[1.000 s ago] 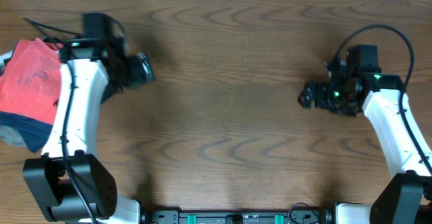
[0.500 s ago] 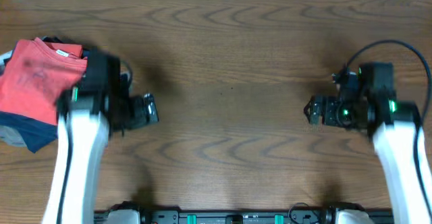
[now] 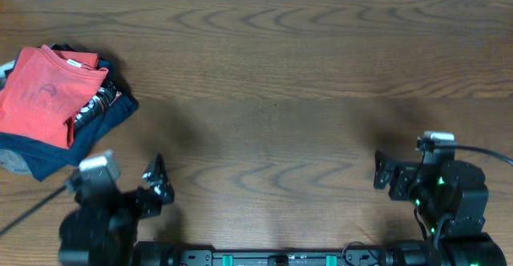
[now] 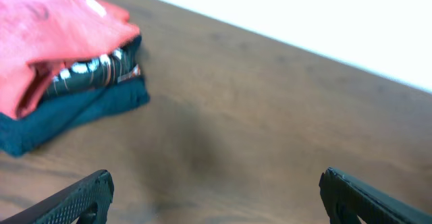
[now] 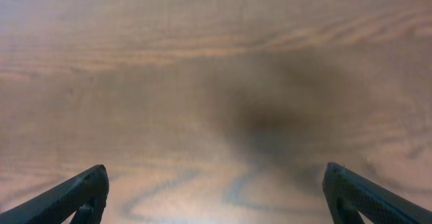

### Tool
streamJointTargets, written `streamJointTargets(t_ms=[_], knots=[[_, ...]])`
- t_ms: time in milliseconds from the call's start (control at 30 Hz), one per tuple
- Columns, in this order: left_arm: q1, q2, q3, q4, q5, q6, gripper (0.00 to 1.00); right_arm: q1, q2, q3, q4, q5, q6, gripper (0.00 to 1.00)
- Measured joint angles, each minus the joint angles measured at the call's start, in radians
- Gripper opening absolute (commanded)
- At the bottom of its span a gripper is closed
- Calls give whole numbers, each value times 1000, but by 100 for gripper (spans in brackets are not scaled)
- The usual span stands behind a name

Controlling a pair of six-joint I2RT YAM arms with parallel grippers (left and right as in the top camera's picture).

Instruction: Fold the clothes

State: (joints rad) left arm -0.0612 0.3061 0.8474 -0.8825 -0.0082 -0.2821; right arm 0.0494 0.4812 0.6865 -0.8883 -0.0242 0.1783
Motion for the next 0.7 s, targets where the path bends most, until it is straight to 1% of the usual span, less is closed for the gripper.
streamJointTargets(t_ms=[100,367,700], knots=[[0,-63,0,0,-3,-3,98,0,-11,-2,-53,4,1,99],[0,-74,0,0,-4,-6,98,0,-11,-3,-173,6,1,99],[0,-74,0,-1,-4,-6,98,0,-29,-6,-192,14,1,99]])
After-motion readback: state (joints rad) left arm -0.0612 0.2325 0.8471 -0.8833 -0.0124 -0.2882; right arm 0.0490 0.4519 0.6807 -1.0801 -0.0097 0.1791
